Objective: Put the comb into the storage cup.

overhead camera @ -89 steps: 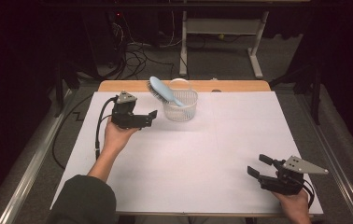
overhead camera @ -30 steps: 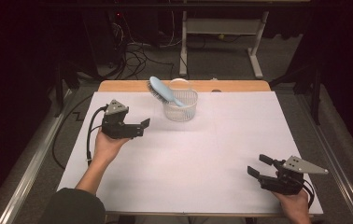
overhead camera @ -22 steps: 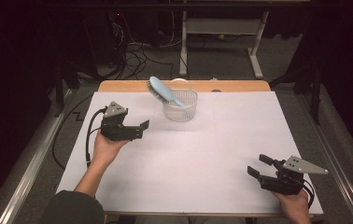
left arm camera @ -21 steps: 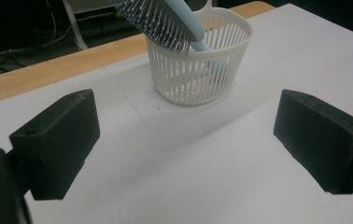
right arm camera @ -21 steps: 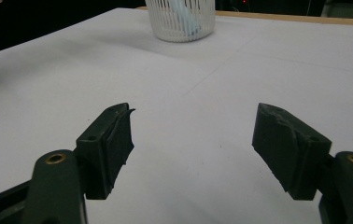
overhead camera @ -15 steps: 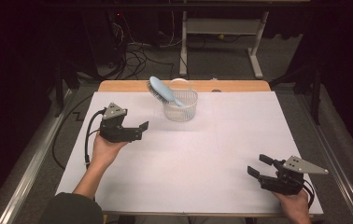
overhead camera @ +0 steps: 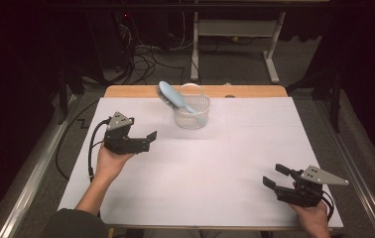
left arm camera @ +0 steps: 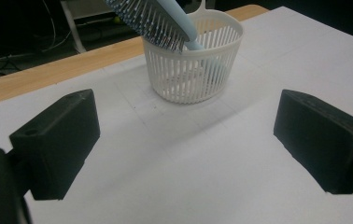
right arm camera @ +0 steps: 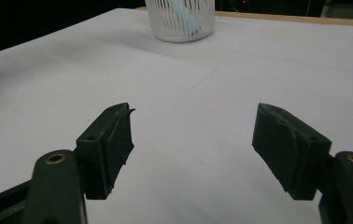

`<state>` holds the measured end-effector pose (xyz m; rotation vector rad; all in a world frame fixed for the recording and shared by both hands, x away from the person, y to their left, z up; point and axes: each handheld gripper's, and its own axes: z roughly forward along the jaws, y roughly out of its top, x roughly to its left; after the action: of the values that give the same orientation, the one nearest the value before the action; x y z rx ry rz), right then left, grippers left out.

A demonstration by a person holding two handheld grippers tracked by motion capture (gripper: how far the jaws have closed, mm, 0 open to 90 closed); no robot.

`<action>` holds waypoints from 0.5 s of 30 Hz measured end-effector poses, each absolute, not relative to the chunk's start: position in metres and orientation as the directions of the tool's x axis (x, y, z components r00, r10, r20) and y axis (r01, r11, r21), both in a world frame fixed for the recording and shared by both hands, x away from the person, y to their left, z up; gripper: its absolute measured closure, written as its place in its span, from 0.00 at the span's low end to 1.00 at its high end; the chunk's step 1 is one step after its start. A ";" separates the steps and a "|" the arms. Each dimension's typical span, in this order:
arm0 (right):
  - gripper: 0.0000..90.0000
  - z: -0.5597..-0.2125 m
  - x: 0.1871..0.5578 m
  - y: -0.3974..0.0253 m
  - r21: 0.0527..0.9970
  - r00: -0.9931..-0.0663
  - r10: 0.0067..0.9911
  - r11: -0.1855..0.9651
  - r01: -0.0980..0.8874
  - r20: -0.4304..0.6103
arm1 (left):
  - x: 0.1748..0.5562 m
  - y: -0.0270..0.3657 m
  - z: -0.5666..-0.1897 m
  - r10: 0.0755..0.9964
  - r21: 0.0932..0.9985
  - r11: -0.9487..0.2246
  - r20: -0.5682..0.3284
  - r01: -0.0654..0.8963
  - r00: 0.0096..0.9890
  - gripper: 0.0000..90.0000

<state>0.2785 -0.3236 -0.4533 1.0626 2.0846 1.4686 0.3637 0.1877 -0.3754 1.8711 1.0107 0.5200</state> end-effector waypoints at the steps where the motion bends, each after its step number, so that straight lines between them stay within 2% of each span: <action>1: 0.32 -0.453 0.279 -0.324 0.916 -0.643 0.757 0.169 0.364 0.116 | 0.363 0.188 -0.375 0.816 0.870 -0.244 -0.054 0.429 0.575 0.07; 15: 0.32 -0.453 0.278 -0.324 0.916 -0.642 0.758 0.168 0.363 0.115 | 0.353 0.194 -0.378 0.820 0.880 -0.223 -0.063 0.419 0.569 0.07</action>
<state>0.2784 -0.3237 -0.4532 1.0648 2.0817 1.4681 0.3526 0.1943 -0.3783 1.8450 1.0099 0.5249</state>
